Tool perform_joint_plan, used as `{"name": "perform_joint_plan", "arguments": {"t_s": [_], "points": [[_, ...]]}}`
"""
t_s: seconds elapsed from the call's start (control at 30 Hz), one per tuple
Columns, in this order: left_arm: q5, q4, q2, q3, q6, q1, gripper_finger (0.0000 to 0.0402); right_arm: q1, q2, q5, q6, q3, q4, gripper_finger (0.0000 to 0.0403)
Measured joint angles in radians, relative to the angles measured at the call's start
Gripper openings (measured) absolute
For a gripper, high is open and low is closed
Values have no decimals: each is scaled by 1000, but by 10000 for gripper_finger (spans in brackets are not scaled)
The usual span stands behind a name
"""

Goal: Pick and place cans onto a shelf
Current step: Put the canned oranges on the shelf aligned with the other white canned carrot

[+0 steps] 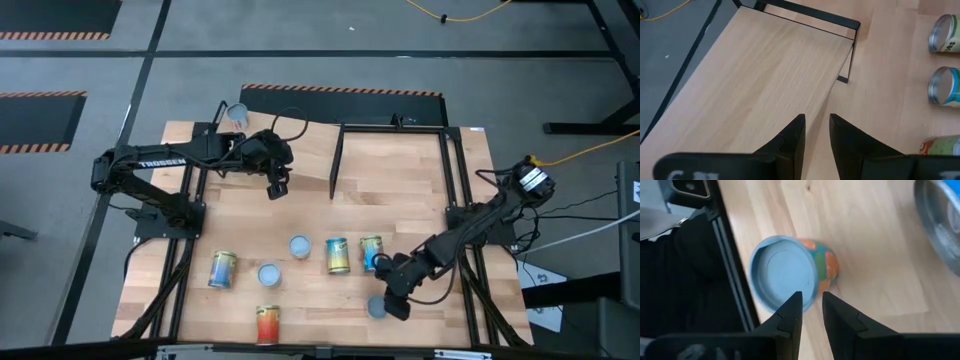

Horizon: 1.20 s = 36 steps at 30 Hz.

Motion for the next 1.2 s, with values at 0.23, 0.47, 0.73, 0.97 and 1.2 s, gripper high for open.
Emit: {"name": "perform_joint_plan", "arguments": {"t_s": [0.23,0.47,0.73,0.97,1.2], "points": [[0,0,0,0,0,0,80,0,27,11,-3,0,0,79],[0,0,0,0,0,0,80,0,48,11,-4,0,2,79],[0,-1,0,0,0,0,80,0,55,11,-8,2,5,58],[0,0,0,0,0,0,80,0,55,12,-19,3,4,25],[0,0,0,0,0,0,80,0,56,12,-23,3,2,10]]}}
